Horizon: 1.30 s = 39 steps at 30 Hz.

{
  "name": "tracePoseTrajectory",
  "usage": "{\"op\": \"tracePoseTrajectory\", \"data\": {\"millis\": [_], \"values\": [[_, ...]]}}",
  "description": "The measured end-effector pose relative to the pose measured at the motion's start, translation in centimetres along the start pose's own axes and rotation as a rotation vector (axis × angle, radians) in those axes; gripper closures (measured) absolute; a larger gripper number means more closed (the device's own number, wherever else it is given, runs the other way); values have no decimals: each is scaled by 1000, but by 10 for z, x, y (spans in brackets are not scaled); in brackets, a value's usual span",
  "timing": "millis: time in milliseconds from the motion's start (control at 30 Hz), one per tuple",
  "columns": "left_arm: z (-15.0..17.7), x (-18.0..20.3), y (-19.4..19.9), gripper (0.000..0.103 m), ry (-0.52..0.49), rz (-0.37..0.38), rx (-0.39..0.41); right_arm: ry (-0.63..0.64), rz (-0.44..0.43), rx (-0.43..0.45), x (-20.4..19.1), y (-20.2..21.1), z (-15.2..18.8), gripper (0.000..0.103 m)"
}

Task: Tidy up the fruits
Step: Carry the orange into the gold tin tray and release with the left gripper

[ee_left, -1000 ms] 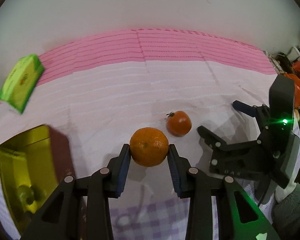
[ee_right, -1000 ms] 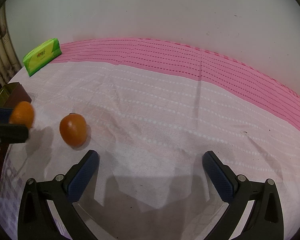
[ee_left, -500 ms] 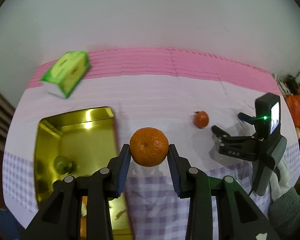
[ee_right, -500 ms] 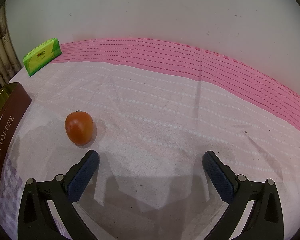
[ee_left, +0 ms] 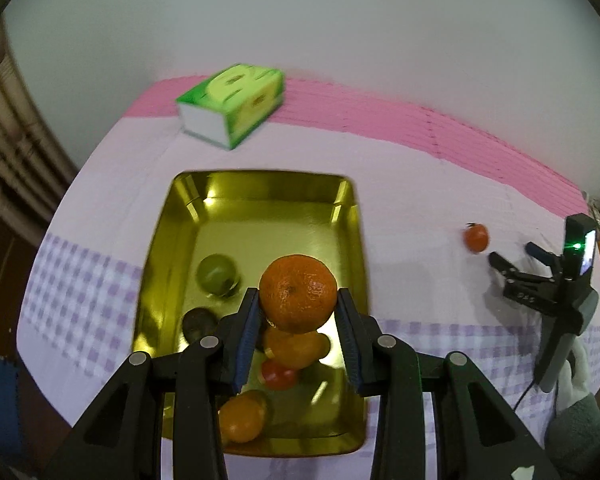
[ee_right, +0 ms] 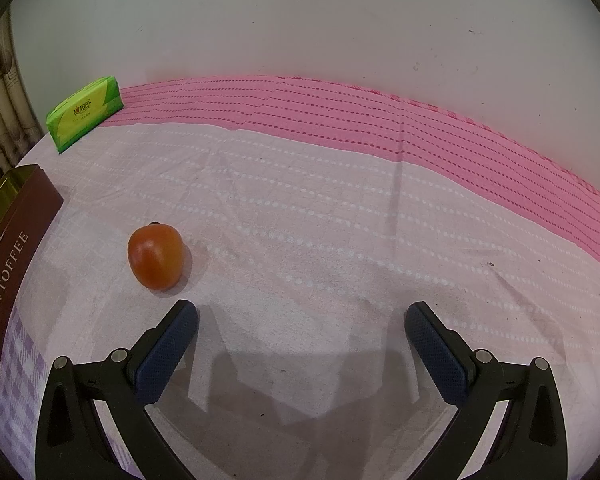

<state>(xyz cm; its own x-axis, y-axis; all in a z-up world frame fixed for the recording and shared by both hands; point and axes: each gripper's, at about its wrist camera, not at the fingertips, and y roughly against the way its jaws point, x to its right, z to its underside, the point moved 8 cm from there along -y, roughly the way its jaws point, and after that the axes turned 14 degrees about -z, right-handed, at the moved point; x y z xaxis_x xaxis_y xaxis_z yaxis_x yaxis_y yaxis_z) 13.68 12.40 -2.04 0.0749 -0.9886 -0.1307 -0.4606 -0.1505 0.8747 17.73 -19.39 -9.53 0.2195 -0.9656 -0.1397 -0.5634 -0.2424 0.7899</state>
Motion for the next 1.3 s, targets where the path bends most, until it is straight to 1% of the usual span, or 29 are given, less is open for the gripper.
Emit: {"op": "tracePoseTrajectory", "data": {"millis": [167,300,400,533,667,900,1300], "values": [[10,-21,-8,69,37,-26,-29,0,0,0,0,0,0,0],[22,-30,-15,69,44,-41,-54,0,1,0,0,0,0,0],[31,-33,-19,69,52,-34,-78,0,1,0,0,0,0,0],[44,-33,-27,69,40,-46,-100,0,1,0,0,0,0,0],[51,-32,-36,69,41,-39,-126,0,1,0,0,0,0,0],[55,-25,-45,69,26,-39,-137,0,2,0,0,0,0,0],[54,-25,-49,68,19,-52,-124,-1,3,0,1,0,0,0]]}}
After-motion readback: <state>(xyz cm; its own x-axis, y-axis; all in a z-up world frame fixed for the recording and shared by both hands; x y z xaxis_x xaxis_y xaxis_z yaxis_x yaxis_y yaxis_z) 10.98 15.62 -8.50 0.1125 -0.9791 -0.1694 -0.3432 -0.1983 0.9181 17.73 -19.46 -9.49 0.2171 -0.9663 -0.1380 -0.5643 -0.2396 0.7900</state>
